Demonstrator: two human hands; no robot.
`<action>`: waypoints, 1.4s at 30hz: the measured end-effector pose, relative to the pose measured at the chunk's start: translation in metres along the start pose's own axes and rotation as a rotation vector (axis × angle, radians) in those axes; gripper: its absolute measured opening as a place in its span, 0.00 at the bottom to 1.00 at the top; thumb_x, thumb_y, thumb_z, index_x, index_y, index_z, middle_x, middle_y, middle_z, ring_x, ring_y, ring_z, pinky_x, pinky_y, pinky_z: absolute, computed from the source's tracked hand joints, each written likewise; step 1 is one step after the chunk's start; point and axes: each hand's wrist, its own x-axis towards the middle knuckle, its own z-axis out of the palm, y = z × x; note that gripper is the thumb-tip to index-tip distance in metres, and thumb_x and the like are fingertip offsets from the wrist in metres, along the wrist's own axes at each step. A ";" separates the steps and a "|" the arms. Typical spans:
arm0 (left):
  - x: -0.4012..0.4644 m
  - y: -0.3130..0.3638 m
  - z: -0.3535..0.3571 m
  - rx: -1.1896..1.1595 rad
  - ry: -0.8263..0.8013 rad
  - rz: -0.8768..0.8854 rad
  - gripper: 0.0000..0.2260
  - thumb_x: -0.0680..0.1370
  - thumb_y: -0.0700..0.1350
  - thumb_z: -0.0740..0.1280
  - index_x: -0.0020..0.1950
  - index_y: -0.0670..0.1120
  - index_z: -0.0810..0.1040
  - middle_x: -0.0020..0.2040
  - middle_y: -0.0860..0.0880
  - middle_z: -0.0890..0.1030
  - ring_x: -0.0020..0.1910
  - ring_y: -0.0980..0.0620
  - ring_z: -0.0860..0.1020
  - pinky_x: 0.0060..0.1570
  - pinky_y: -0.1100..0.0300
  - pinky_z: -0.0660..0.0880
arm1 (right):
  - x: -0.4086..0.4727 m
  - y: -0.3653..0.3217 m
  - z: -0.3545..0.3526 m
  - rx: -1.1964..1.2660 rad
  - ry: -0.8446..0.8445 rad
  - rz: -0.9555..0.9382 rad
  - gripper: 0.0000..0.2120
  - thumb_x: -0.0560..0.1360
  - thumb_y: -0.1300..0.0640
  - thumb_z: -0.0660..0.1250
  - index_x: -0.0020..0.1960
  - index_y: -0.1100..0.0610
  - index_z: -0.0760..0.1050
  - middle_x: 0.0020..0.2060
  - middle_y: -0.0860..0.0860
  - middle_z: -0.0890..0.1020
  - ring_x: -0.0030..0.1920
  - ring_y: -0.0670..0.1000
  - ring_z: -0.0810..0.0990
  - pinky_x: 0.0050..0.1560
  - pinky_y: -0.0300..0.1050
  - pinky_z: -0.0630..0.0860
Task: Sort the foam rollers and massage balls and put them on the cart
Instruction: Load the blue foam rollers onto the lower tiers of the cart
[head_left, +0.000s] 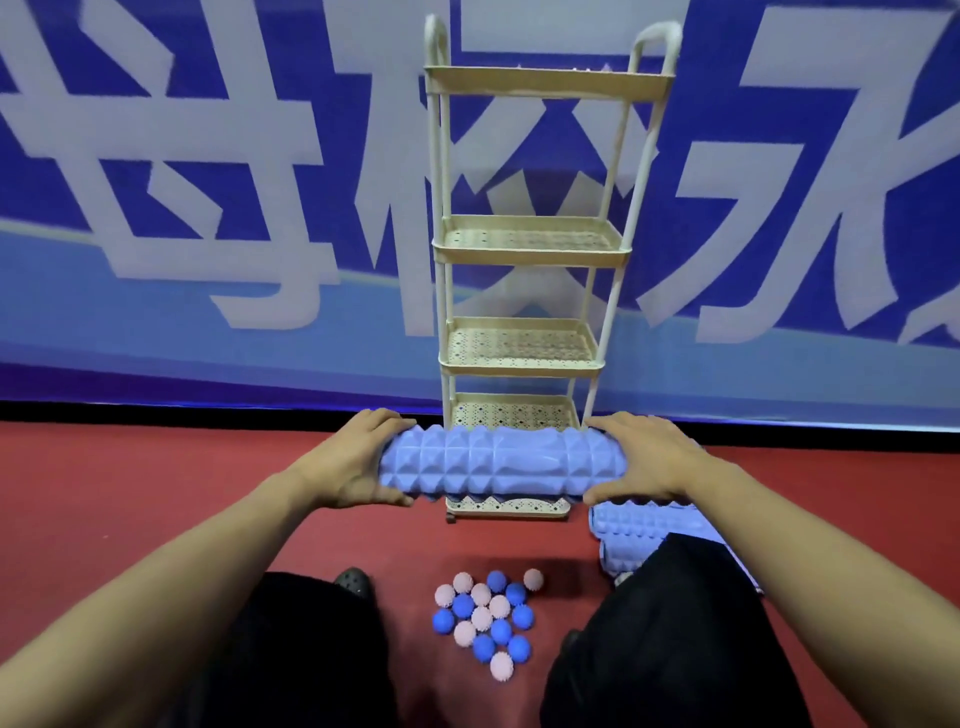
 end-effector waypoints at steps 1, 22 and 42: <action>-0.001 -0.003 0.001 -0.005 0.002 -0.011 0.48 0.63 0.68 0.78 0.74 0.42 0.70 0.66 0.47 0.74 0.63 0.48 0.72 0.66 0.59 0.65 | 0.001 -0.002 0.003 -0.004 0.043 -0.002 0.56 0.56 0.18 0.66 0.77 0.43 0.61 0.70 0.43 0.71 0.66 0.46 0.73 0.70 0.48 0.67; 0.068 -0.007 0.114 0.003 0.063 0.024 0.46 0.67 0.66 0.76 0.75 0.40 0.68 0.68 0.45 0.72 0.64 0.45 0.71 0.67 0.51 0.70 | 0.080 -0.083 0.126 2.229 0.263 0.908 0.32 0.66 0.39 0.79 0.65 0.54 0.78 0.55 0.52 0.86 0.56 0.55 0.84 0.61 0.54 0.79; 0.253 -0.137 0.253 -0.586 0.232 -0.720 0.14 0.82 0.54 0.65 0.62 0.46 0.74 0.47 0.57 0.79 0.44 0.60 0.79 0.44 0.62 0.72 | 0.202 0.002 0.355 2.012 0.777 1.701 0.35 0.55 0.38 0.82 0.54 0.56 0.80 0.47 0.49 0.86 0.44 0.53 0.86 0.49 0.50 0.83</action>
